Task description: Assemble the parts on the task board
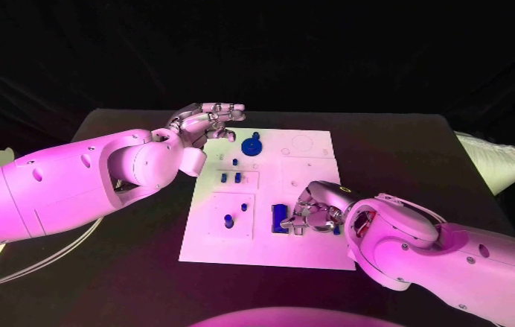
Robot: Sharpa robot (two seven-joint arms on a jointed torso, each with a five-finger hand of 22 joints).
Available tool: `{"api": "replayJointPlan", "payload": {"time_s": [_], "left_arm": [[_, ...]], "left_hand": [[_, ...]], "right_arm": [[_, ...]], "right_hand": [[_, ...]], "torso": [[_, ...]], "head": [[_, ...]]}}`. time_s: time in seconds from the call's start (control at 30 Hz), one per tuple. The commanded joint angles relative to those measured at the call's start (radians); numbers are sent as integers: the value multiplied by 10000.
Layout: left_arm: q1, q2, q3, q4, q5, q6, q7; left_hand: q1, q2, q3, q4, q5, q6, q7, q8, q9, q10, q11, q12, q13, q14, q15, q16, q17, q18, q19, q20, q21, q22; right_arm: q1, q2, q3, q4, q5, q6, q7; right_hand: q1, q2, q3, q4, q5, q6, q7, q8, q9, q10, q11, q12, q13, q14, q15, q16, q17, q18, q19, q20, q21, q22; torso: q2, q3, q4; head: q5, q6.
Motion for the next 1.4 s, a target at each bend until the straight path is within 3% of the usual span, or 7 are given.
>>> {"api": "replayJointPlan", "payload": {"time_s": [0.03,0.33,0.57,0.73,0.93,1.17,1.4], "left_arm": [[6,18,6,13,-51,174,40],[6,12,6,16,-52,172,36],[5,12,6,-1,-52,176,34],[5,4,5,-5,-52,166,35],[5,-9,4,19,-52,146,36],[6,-32,4,58,-52,140,44],[6,-26,3,63,-52,153,47]], "left_hand": [[-82,24,-48,-25,-19,-69,-7,53,-10,-52,17,43,-8,-79,-8,-2,-10,106,-35,-7,-56,-15],[-82,24,-48,-25,-19,-69,-7,53,-10,-52,17,43,-8,-79,-8,-2,-10,106,-35,-7,-56,-15],[-82,24,-48,-25,-19,-69,-7,53,-10,-52,17,43,-8,-79,-8,-2,-10,106,-35,-7,-56,-15],[-82,24,-48,-25,-19,-69,-7,53,-10,-52,17,43,-8,-79,-8,-2,-10,106,-35,-7,-56,-15],[-82,24,-48,-25,-19,-69,-7,53,-10,-52,17,43,-8,-79,-8,-2,-10,106,-35,-7,-56,-15],[-82,24,-48,-25,-19,-69,-7,53,-10,-52,17,43,-8,-79,-8,-2,-10,106,-35,-7,-56,-15],[-82,24,-48,-25,-19,-69,-7,53,-10,-52,17,43,-8,-79,-8,-2,-10,106,-35,-7,-56,-15]], "right_arm": [[-18,139,-4,-181,-158,190,-44],[-27,181,-5,-254,-247,135,-48],[-29,-244,7,112,-245,-585,201],[86,-966,49,515,31,-991,455],[256,-1831,58,607,142,-608,474],[229,-2331,18,524,-607,-200,234],[102,-2408,-26,384,-1088,40,80]], "right_hand": [[142,53,19,-105,-53,-47,-9,-11,21,1042,-96,-56,2571,1046,4,63,2630,-197,743,-94,48,1955],[209,54,48,-163,-74,-53,-13,-14,36,1038,-100,-68,2565,1046,2,63,2630,-197,743,-95,46,1953],[207,31,50,-190,84,-96,8,-46,49,1034,-87,-83,2558,1046,8,63,2630,-179,711,-94,-4,1885],[192,-61,26,-209,226,-638,237,-471,-100,996,89,-204,2502,1046,129,63,2630,-156,664,-25,-77,1790],[399,-9,144,-348,362,-1005,498,-1006,-444,922,324,-433,2399,1046,340,63,2630,-143,634,167,-122,1736],[265,2,115,-243,399,-747,474,-1064,-564,849,321,-665,2297,1003,359,-44,2446,-100,554,231,-244,1582],[234,14,118,-199,362,-557,425,-1058,-596,813,284,-781,2245,992,334,-74,2397,-86,529,222,-284,1535]], "torso": [[6,5,-4],[-6,9,-33],[-22,9,-23],[-24,-10,-44],[-22,-7,-78],[-25,3,-103],[-18,6,-73]], "head": [[7,-16],[30,-27],[2,3],[-72,67],[-151,142],[-270,155],[-355,170]]}}
